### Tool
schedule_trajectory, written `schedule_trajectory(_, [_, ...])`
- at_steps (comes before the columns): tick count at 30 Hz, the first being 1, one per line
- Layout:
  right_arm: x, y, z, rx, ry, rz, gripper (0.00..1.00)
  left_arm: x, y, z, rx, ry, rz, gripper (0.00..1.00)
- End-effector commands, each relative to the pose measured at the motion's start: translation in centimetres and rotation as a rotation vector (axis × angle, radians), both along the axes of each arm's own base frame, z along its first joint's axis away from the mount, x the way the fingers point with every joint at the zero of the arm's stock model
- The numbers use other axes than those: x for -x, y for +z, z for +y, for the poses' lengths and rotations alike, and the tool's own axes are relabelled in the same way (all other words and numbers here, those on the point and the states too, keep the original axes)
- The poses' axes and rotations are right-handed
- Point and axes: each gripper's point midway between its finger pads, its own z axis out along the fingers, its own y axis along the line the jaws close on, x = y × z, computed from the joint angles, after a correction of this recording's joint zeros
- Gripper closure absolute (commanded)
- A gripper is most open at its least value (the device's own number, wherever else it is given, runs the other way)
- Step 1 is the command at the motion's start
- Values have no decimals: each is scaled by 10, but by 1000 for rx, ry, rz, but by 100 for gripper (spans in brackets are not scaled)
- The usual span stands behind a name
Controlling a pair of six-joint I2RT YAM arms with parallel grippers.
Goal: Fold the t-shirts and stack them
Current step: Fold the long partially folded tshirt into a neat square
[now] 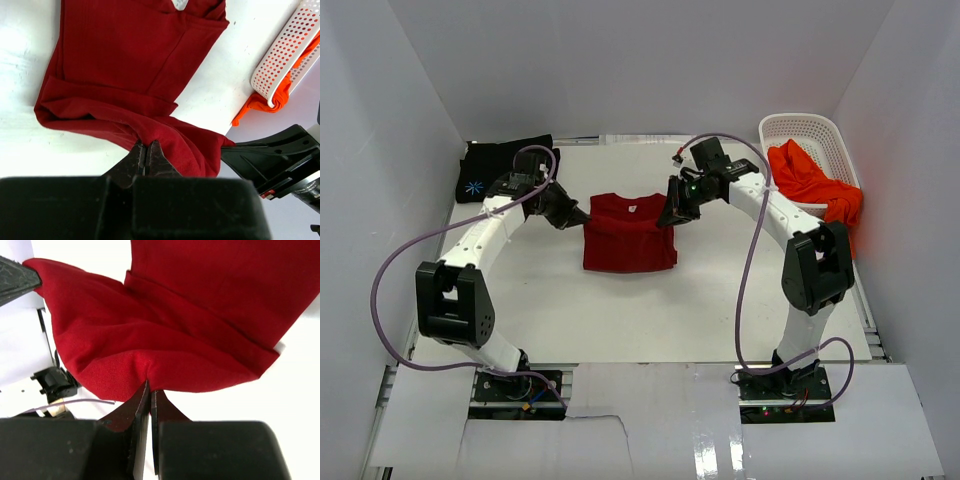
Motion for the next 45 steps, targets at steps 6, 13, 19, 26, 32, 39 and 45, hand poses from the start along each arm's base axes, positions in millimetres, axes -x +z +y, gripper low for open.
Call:
schedule_trajectory(6, [-45, 10, -14, -15, -46, -56, 92, -40, 24, 5, -28, 7, -115, 100])
schedule_trajectory(13, [-72, 11, -22, -31, -80, -57, 92, -70, 27, 9, -29, 16, -129, 100])
schedule_trajectory(19, [-96, 5, -27, -42, -101, -54, 92, -96, 27, 13, -35, 24, -138, 100])
schedule_trajectory(26, [-113, -1, -25, -64, -102, -48, 92, -110, 15, 14, -34, 31, -118, 100])
schedule_trajectory(32, [-95, 6, -30, -72, -91, -48, 92, -92, 14, 12, -17, 19, -101, 100])
schedule_trajectory(39, [-56, 17, -37, -82, -74, -55, 92, -51, 18, 15, -7, 13, -96, 100])
schedule_trajectory(45, [-15, 12, -40, -71, -44, -34, 92, -6, 21, 14, 26, 7, -85, 100])
